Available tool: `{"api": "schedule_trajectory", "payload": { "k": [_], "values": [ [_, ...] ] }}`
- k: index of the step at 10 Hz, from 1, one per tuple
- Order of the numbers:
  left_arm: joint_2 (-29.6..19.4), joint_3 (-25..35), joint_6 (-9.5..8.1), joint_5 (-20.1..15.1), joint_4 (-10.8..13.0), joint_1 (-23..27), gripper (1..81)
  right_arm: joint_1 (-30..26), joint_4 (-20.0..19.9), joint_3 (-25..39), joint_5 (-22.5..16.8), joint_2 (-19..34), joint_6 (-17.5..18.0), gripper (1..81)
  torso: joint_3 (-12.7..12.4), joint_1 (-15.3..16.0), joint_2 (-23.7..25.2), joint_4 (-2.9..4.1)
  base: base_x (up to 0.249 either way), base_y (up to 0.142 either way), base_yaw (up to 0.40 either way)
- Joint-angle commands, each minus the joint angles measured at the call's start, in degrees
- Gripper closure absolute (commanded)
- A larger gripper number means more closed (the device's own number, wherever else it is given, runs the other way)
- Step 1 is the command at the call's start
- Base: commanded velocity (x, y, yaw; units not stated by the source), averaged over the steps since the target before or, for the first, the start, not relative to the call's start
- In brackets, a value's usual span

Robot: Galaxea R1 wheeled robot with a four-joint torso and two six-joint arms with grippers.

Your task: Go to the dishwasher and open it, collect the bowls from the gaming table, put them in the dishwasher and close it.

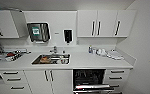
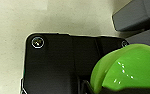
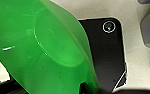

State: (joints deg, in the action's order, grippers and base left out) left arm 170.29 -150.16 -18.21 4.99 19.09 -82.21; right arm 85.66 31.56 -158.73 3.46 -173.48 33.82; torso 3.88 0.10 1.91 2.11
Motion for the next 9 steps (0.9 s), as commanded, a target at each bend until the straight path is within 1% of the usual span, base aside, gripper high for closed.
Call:
{"api": "schedule_trajectory", "payload": {
  "k": [1, 5, 9],
  "values": [
    [-0.21, 0.22, -0.07, -2.17, -0.02, 2.54, 81.1, -2.03, 0.52, 0.27, -2.32, -0.22, -0.24, 81.1, 0.00, 0.00, 0.00, 0.00, 0.126, 0.000, 0.000],
    [-0.21, 0.22, -0.07, -2.17, -0.02, 2.54, 81.1, -2.03, 0.43, 0.19, -2.23, -0.22, -0.86, 81.1, -0.05, -0.10, 0.11, 0.00, 0.126, 0.000, 0.000],
    [-0.21, 0.22, -0.07, -2.17, -0.11, 2.54, 81.1, -1.94, 0.34, 0.28, -2.14, -0.13, -0.86, 81.1, -0.05, -0.10, 0.09, 0.00, 0.113, 0.062, 0.000]
  ]
}}
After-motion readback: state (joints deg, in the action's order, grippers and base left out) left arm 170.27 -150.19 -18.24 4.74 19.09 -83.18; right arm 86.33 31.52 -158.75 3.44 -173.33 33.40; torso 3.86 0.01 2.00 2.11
